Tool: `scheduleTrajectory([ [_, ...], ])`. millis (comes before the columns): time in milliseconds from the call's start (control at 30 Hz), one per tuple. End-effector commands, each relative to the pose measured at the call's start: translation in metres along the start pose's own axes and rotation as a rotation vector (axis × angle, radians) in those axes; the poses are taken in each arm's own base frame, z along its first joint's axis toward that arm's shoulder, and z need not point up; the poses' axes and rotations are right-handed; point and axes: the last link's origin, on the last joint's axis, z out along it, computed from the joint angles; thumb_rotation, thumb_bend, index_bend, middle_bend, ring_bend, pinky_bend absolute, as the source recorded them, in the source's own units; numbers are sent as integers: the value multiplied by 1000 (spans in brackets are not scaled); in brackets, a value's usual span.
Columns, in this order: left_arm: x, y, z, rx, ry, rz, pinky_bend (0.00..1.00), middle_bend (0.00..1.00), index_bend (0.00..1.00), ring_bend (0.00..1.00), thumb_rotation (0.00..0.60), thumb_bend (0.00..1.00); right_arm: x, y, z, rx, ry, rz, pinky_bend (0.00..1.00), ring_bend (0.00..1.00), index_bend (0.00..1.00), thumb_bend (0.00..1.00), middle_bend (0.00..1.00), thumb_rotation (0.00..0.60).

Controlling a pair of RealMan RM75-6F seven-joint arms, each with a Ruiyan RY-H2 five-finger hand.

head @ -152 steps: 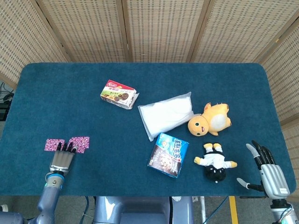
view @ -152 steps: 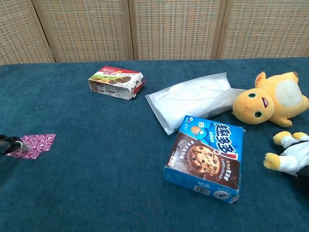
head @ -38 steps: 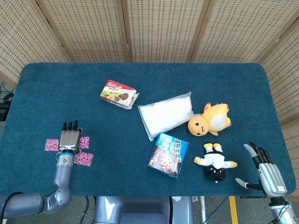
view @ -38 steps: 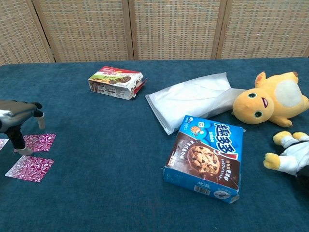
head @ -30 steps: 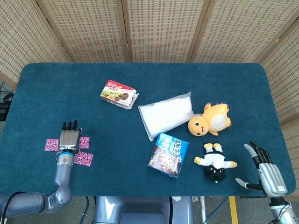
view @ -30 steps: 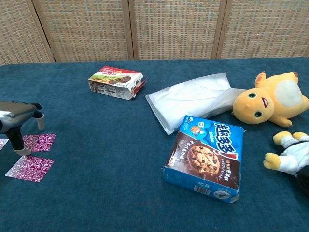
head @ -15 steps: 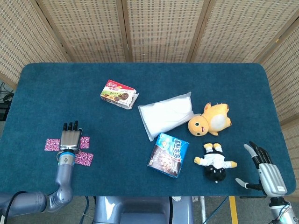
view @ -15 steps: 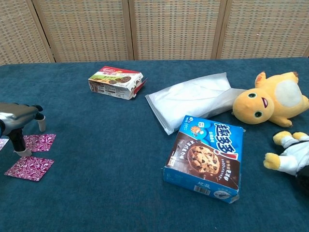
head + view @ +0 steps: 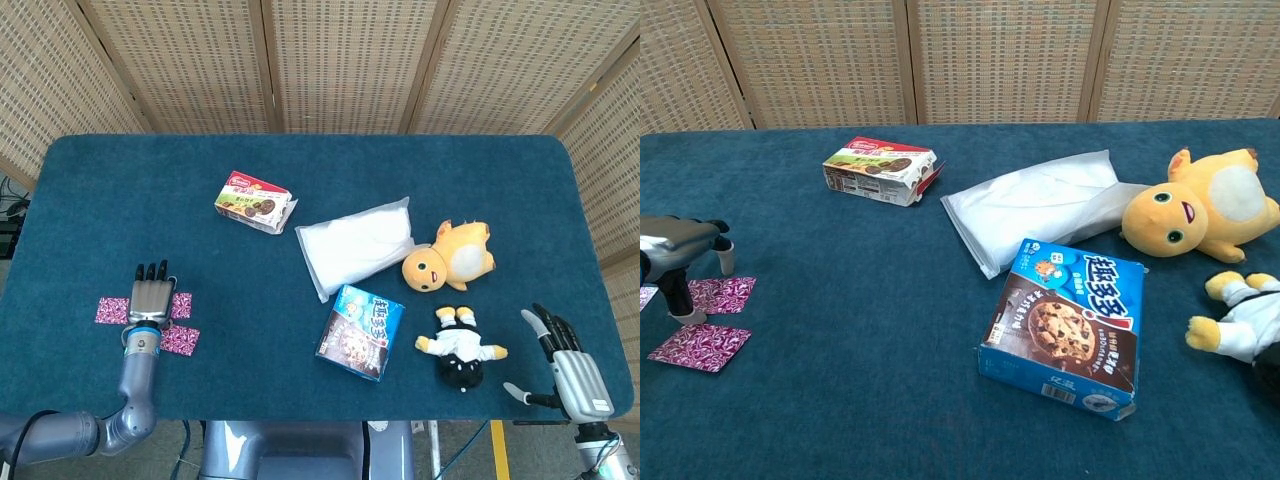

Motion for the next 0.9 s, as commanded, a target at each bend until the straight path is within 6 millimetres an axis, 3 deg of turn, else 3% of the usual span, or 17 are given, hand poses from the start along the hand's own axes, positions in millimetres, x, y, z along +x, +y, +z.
scheduleTrajectory([
  [33, 0, -1, -1, -3, 0, -1, 0, 0, 392, 0, 600, 275, 0, 0, 0, 0, 2, 0, 0, 0, 43, 106, 0, 600],
  [900, -1, -2, -3, -14, -5, -11, 0, 0, 503, 0, 600, 368, 0, 1, 0, -5, -1, 1, 0, 0, 43, 105, 0, 600],
])
